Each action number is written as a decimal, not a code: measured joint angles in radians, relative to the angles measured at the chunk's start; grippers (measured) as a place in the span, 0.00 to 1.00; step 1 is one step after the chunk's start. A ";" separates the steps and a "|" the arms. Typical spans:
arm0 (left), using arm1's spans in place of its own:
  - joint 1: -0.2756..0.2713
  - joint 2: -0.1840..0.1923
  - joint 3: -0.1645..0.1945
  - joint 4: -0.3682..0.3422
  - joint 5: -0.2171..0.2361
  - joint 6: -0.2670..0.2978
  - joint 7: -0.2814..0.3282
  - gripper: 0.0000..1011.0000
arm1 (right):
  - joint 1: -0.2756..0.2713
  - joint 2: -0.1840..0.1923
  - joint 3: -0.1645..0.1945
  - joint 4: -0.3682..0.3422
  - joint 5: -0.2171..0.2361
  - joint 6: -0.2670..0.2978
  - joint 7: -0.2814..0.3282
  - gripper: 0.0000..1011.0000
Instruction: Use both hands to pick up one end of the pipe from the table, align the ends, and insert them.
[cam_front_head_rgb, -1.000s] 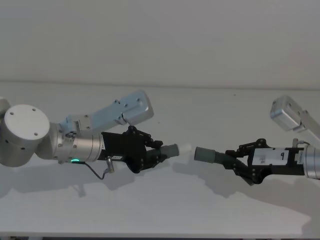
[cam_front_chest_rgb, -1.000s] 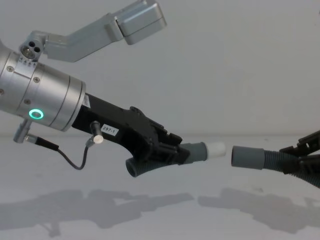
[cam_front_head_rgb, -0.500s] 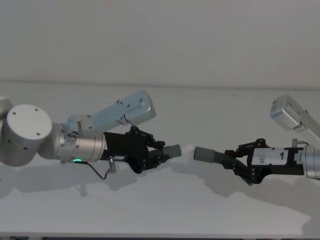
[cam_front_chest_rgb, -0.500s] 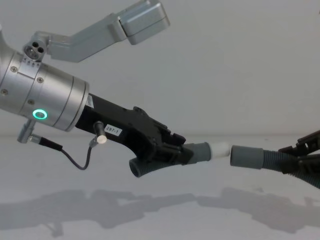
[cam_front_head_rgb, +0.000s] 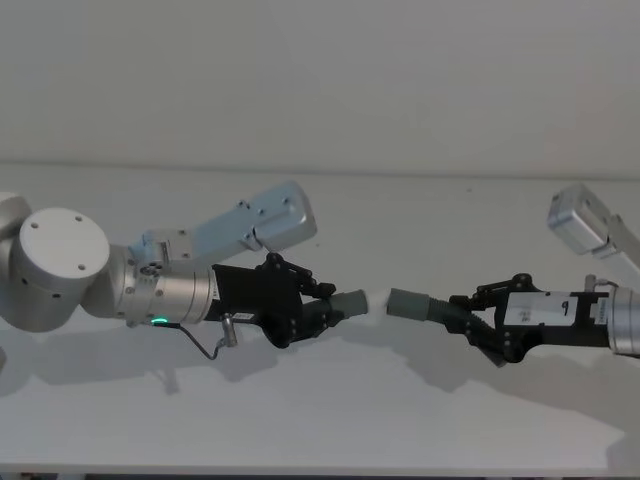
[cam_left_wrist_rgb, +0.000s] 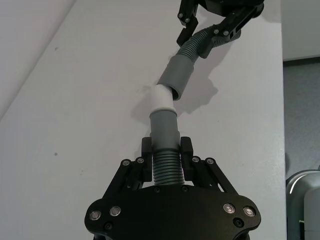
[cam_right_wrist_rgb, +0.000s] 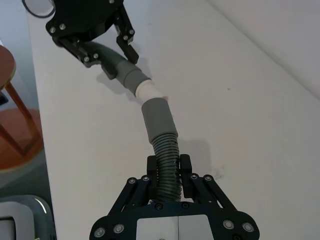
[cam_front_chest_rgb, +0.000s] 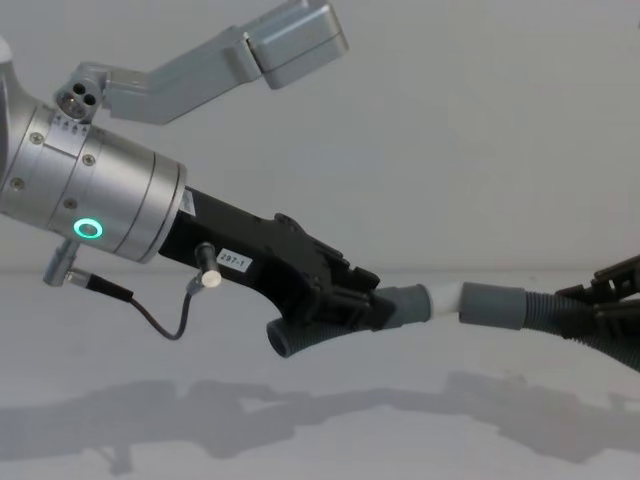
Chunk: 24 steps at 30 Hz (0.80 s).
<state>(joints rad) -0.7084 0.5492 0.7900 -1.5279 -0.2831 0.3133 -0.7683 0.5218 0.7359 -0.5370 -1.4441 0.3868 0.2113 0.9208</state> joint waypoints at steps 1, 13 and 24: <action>0.000 0.000 0.001 0.000 0.000 0.000 0.000 0.32 | 0.000 -0.001 0.002 0.003 0.006 0.000 0.001 0.27; -0.001 0.000 0.005 -0.007 -0.004 -0.001 -0.003 0.32 | 0.006 -0.013 0.013 0.030 0.054 0.001 0.010 0.27; -0.002 0.001 0.006 -0.009 -0.009 -0.004 -0.003 0.32 | 0.024 -0.020 0.000 0.050 0.070 0.000 0.031 0.27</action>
<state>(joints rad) -0.7101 0.5505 0.7959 -1.5370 -0.2924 0.3098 -0.7714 0.5461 0.7154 -0.5366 -1.3940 0.4566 0.2110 0.9523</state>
